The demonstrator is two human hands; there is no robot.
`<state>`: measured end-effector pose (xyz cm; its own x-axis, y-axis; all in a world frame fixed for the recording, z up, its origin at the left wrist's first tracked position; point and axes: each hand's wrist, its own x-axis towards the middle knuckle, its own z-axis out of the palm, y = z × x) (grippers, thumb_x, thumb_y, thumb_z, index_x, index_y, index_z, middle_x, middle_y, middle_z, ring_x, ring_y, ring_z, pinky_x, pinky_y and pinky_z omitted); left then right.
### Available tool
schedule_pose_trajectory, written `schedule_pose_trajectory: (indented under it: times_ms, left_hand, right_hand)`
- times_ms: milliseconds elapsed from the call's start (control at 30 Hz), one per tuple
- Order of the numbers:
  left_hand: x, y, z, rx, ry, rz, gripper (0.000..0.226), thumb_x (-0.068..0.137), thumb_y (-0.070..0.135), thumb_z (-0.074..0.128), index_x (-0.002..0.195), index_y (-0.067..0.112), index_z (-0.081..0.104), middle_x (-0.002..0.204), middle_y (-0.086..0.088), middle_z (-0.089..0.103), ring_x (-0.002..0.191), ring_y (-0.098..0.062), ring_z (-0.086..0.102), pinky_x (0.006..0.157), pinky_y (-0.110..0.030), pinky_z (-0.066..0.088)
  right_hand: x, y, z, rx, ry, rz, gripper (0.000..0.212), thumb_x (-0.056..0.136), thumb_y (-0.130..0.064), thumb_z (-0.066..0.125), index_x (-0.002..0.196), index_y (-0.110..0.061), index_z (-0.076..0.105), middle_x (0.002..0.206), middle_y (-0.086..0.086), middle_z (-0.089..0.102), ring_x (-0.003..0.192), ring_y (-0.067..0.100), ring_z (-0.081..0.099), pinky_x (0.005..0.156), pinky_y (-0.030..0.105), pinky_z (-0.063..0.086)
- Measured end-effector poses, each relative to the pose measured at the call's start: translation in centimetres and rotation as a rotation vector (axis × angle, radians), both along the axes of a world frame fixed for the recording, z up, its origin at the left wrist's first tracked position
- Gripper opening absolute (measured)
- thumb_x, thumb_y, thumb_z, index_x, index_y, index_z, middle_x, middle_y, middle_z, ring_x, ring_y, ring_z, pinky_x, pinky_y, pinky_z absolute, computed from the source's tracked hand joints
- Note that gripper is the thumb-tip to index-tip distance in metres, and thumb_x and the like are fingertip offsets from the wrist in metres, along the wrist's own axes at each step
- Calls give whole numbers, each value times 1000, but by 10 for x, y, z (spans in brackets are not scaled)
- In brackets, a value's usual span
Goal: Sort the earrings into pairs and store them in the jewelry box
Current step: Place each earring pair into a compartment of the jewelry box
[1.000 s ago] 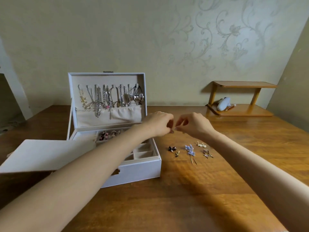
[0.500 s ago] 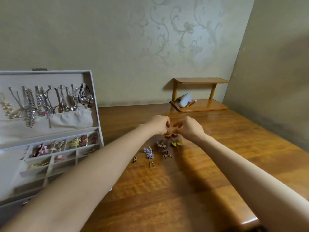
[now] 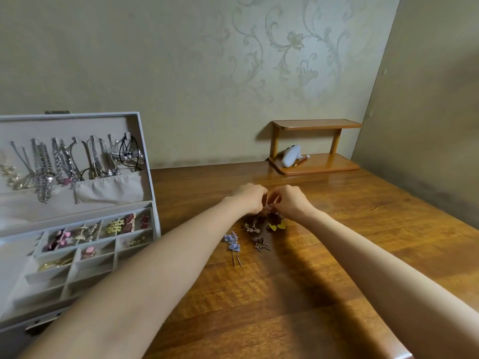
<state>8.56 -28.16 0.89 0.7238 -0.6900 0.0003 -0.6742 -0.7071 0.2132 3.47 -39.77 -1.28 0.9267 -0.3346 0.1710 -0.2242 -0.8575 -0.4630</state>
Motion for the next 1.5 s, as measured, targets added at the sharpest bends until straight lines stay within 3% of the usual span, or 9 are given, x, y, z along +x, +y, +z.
schedule_pose_trajectory:
  times_ms: [133,300,433,667,833,967,1233,1333,1500]
  left_hand:
    - [-4,13,13,-25,-24,-11,15,87,15,62,101,14,57,107,-9,60,97,-27,57,70,-33,43]
    - [-11,58,38,-76,-63,-11,19,80,23,72,86,23,55,97,-1,59,87,-19,53,69,-30,39]
    - [-17,109,55,-61,1,6,22,74,24,77,80,19,56,84,0,62,79,-18,57,66,-28,42]
    - [-22,217,77,11,117,36,15,73,18,77,80,20,64,82,3,66,74,-10,61,68,-23,46]
    - [-34,276,76,18,175,91,16,74,16,76,74,21,61,68,12,63,60,1,57,52,-8,40]
    - [-41,309,72,-36,171,130,25,70,11,79,64,23,58,50,15,60,49,7,54,49,-8,38]
    - [-47,340,64,12,230,158,17,75,4,74,83,18,70,74,4,69,67,-9,64,68,-18,53]
    - [-48,340,61,65,157,169,18,73,12,77,85,19,66,73,7,64,67,-7,58,61,-16,44]
    - [-47,339,56,117,126,169,13,74,17,76,85,19,69,73,11,62,71,-6,54,63,-20,40]
  right_hand:
    - [-7,13,16,35,-60,41,16,79,-5,69,94,-8,69,93,11,71,84,23,67,79,36,56]
    - [-18,48,42,135,-95,161,17,78,1,70,93,-7,70,83,10,70,58,13,64,56,19,53]
    - [-24,87,59,207,-84,261,12,75,3,73,82,-6,70,76,11,70,58,16,66,59,24,57]
    - [-28,167,76,299,-42,479,16,77,2,71,93,3,69,70,13,68,47,8,63,56,22,58]
    - [-27,221,75,356,-24,604,13,78,6,68,91,5,69,75,20,69,48,11,64,56,24,59]
    - [-26,257,69,227,-49,681,17,75,4,71,91,-2,74,78,16,72,52,10,62,59,20,55]
    - [-20,291,63,232,28,747,22,73,1,74,95,-2,74,87,15,73,68,14,64,67,20,54]
    - [-19,295,59,268,56,754,22,72,4,74,94,1,73,77,9,68,60,10,61,59,12,53]
    - [-18,297,58,264,65,768,21,70,3,76,91,3,73,72,8,66,54,6,57,51,8,45]
